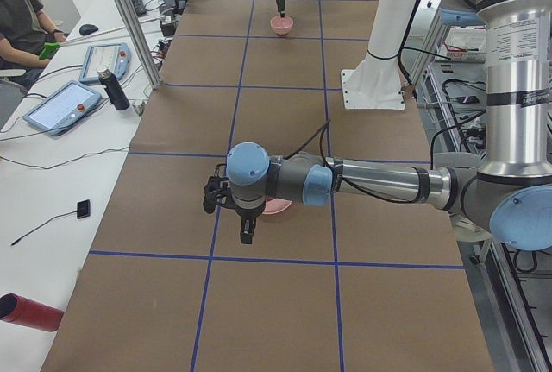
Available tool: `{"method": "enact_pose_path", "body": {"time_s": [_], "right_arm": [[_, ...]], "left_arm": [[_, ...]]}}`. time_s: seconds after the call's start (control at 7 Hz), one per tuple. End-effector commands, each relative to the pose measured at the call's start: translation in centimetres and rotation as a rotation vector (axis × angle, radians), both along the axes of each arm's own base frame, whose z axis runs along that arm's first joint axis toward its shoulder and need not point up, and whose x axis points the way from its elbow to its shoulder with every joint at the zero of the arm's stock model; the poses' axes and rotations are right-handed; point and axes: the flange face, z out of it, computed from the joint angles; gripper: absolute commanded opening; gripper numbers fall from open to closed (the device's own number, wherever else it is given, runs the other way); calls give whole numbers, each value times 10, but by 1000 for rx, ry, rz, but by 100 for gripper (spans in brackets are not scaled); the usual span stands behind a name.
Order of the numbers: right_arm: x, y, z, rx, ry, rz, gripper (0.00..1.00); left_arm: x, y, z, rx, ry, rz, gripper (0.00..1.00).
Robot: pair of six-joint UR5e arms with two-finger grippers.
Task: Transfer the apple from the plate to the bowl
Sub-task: 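Reach the right gripper to the small pink bowl and grip its rim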
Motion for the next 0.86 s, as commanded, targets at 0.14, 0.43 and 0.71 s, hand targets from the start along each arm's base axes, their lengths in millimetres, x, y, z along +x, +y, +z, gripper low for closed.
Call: {"method": "enact_pose_path", "body": {"time_s": [0.14, 0.43, 0.71], "right_arm": [[-13, 1, -2, 19, 15, -7, 5], [-14, 0, -9, 21, 0, -12, 0], [-12, -11, -36, -28, -57, -5, 0]], "left_arm": [[0, 0, -5, 8, 1, -1, 98], [0, 0, -5, 8, 1, -1, 98], [2, -6, -9, 38, 1, 3, 98]]}}
